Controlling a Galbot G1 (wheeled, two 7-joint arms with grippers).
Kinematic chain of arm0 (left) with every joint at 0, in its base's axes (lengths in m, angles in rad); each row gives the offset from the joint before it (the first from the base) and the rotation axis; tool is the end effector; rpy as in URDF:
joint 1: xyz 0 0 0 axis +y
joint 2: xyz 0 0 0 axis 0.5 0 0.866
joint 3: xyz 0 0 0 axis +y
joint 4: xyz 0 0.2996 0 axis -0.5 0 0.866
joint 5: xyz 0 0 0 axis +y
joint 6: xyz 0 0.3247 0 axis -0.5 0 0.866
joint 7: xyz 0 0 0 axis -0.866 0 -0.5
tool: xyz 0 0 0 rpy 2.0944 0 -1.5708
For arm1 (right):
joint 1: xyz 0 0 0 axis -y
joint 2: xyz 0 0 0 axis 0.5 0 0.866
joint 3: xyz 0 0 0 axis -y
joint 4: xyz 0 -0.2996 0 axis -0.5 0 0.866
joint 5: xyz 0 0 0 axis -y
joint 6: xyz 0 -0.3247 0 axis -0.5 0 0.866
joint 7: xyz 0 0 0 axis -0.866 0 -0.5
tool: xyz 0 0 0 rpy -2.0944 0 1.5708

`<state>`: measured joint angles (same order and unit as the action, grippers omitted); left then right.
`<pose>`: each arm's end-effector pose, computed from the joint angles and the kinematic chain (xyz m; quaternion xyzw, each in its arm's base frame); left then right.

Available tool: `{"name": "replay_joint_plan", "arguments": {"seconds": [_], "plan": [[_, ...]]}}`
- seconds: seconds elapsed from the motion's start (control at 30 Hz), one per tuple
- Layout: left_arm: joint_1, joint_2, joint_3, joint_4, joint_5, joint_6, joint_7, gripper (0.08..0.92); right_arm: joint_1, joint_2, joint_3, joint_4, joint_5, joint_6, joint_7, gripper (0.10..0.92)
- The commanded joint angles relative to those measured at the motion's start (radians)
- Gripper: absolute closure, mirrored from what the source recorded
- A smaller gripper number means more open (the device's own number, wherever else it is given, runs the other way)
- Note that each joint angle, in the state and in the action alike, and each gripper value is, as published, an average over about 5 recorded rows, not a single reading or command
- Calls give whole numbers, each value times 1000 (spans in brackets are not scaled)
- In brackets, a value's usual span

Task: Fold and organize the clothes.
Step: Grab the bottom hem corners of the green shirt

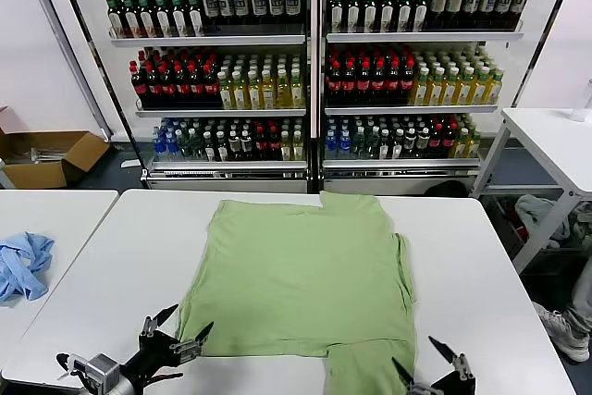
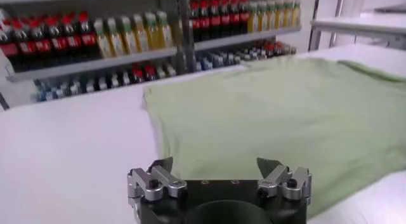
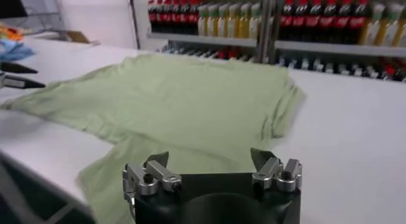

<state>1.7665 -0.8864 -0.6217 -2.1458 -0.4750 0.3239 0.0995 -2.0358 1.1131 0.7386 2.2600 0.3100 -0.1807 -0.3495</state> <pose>0.1523 0.0985 -0.2377 -0.1833 -0.9476 -0.0766 0.2503 0.0846 -0.0891 -0.2374 0.2382 -0.9417 0.0442 0.2336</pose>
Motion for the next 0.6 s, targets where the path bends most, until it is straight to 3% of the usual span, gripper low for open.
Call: {"name": "replay_joint_plan", "arguments": {"seconds": [0.03,0.27,0.6], "plan": [[29,25,30,-11,-9,96,-37,177,-37,-40,-33,17,-23,-30,9,203],[31,42,21,-12,-34,116,-41,198,-58,-64,-28,16,-22,-33,2,232],[18,44,13,-6,-58,126,-33,400,-53,-69,-64,-22,-42,-41,-6,509]]}}
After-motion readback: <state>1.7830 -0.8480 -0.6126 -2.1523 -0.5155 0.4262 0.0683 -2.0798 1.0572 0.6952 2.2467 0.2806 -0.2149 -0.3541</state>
